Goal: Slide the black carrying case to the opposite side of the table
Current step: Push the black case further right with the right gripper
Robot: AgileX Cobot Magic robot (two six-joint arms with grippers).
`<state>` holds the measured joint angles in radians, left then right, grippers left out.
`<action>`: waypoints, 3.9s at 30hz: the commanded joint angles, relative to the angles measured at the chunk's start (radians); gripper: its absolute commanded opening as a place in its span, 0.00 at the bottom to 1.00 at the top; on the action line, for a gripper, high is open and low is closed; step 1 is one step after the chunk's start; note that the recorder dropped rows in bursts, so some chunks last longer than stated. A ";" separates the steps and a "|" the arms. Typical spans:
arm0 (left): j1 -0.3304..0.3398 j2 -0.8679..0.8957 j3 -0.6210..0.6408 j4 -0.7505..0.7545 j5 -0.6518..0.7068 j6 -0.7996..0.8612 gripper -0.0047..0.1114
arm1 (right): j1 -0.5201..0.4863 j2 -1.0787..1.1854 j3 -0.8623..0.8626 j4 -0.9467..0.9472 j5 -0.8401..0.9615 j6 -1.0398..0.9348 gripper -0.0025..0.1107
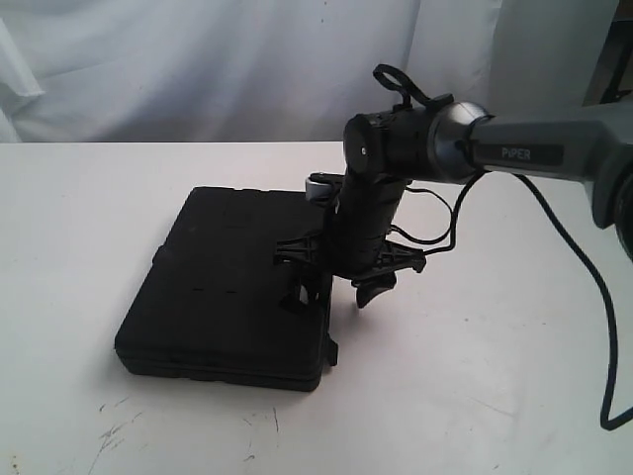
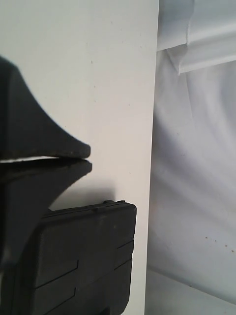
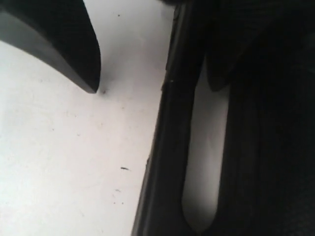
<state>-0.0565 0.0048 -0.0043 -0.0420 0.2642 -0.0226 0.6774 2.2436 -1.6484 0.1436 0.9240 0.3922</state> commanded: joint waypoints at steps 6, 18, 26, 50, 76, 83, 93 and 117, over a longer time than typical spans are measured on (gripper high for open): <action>-0.001 -0.005 0.004 0.000 0.002 0.001 0.04 | 0.003 0.018 -0.008 0.024 0.024 0.014 0.36; -0.001 -0.005 0.004 0.000 0.002 0.001 0.04 | 0.003 -0.001 -0.008 0.027 0.025 0.026 0.02; -0.001 -0.005 0.004 0.000 0.002 0.001 0.04 | 0.003 -0.067 -0.008 -0.060 0.052 0.052 0.02; -0.001 -0.005 0.004 0.000 0.002 0.001 0.04 | -0.187 -0.267 0.200 -0.165 0.024 0.061 0.02; -0.001 -0.005 0.004 0.000 0.002 0.001 0.04 | -0.287 -0.278 0.224 -0.205 0.054 0.028 0.02; -0.001 -0.005 0.004 0.000 0.002 0.001 0.04 | -0.310 -0.278 0.224 -0.214 0.056 0.001 0.02; -0.001 -0.005 0.004 0.000 0.002 0.001 0.04 | -0.347 -0.278 0.224 -0.258 0.065 -0.031 0.02; -0.001 -0.005 0.004 0.000 0.002 0.001 0.04 | -0.360 -0.198 0.226 -0.184 0.057 -0.090 0.02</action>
<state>-0.0565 0.0048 -0.0043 -0.0420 0.2642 -0.0226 0.3200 2.0484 -1.4233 -0.0593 0.9882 0.3150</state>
